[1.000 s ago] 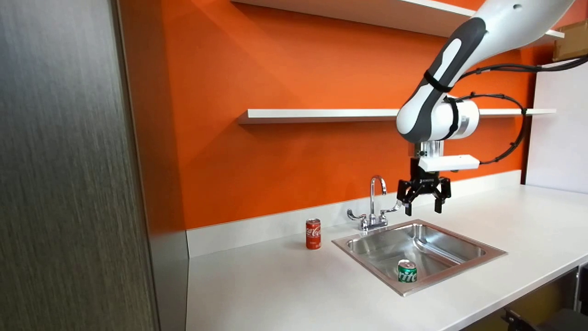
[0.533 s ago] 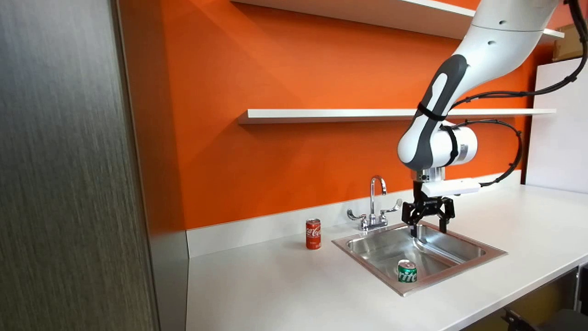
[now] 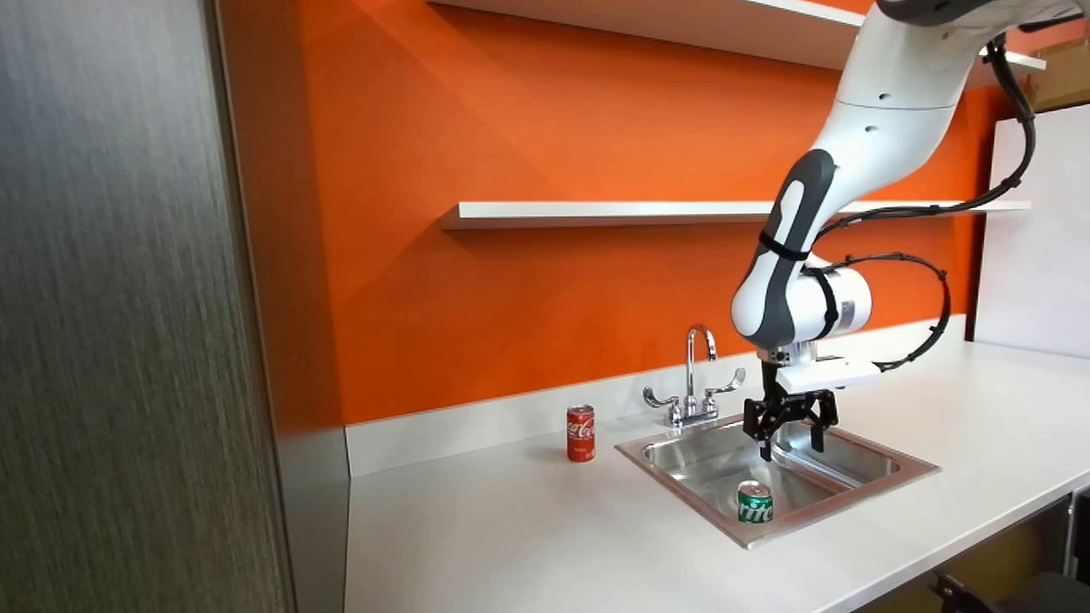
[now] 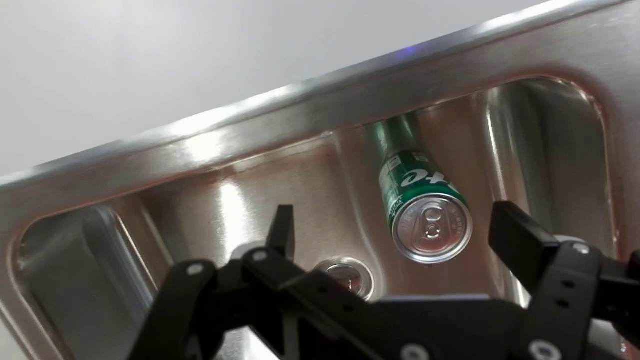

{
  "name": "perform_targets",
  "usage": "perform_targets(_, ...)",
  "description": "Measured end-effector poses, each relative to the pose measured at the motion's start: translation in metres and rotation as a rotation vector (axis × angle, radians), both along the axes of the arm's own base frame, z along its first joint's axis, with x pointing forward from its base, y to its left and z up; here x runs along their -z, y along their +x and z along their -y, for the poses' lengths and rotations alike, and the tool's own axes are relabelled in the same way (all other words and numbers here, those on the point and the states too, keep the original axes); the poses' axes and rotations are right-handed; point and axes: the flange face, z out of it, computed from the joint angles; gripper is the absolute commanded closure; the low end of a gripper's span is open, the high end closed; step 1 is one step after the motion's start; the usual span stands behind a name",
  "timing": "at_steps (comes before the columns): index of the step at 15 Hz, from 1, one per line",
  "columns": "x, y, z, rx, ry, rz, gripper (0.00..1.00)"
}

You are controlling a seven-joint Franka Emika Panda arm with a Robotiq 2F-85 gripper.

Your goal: Remove the can from the sink and put it on the counter

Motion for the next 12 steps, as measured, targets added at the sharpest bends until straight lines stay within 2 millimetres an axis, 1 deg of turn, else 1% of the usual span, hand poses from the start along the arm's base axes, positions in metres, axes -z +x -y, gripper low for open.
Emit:
perform_targets(5, 0.027, 0.017, 0.004, -0.012, -0.014, -0.011, 0.00)
perform_targets(12, 0.056, 0.036, -0.006, -0.047, -0.020, -0.032, 0.00)
